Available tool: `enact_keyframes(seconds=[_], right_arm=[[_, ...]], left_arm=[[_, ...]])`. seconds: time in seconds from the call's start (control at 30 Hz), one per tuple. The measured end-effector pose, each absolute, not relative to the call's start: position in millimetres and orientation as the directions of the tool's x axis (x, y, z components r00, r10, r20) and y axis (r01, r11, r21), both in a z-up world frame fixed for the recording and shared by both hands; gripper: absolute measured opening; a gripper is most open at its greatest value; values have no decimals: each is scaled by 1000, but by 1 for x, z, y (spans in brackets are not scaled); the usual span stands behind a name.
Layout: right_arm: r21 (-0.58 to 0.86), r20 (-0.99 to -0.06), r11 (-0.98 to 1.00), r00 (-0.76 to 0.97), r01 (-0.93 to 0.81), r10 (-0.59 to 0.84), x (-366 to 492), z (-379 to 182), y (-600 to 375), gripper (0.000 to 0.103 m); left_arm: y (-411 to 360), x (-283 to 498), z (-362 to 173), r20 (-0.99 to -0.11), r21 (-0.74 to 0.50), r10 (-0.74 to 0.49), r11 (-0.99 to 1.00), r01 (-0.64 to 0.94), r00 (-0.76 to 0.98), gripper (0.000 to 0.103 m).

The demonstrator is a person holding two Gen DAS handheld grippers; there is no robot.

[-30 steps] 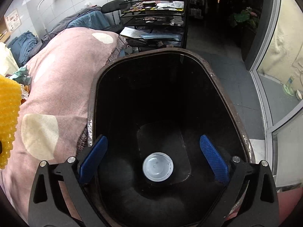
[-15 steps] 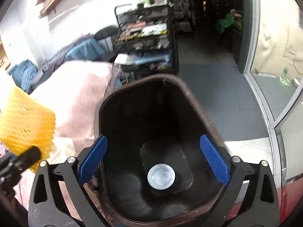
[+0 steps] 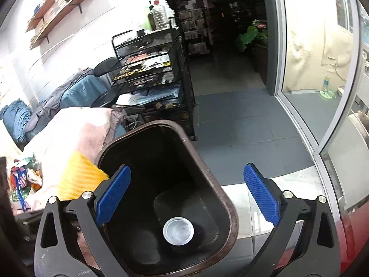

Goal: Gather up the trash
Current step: 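Move the left tool over the bin and release the yellow foam net, then return both tools to the table and grasp the purple bag with the left tool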

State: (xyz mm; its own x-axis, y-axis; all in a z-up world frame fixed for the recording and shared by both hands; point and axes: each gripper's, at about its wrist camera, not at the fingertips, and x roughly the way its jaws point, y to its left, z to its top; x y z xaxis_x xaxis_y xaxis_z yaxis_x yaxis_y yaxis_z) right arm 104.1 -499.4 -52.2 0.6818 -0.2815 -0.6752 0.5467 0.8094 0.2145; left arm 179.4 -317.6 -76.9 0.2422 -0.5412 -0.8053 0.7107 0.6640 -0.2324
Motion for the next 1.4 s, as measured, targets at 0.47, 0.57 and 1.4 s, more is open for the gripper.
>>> enact_keyframes(seconds=[0.47, 0.57, 1.4], right_arm=[[201, -676, 776, 658, 598, -332, 95, -55, -519, 97], [196, -675, 787, 663, 585, -324, 95, -56, -515, 97], [218, -612, 943, 788, 253, -71, 119, -46, -396, 97]], left_arm=[[-327, 169, -82, -792, -187, -535, 670, 718, 293, 82], [-322, 161, -73, -771, -148, -537, 673, 725, 341, 83], [-154, 138, -12, -567, -111, -467, 859, 499, 678, 90]])
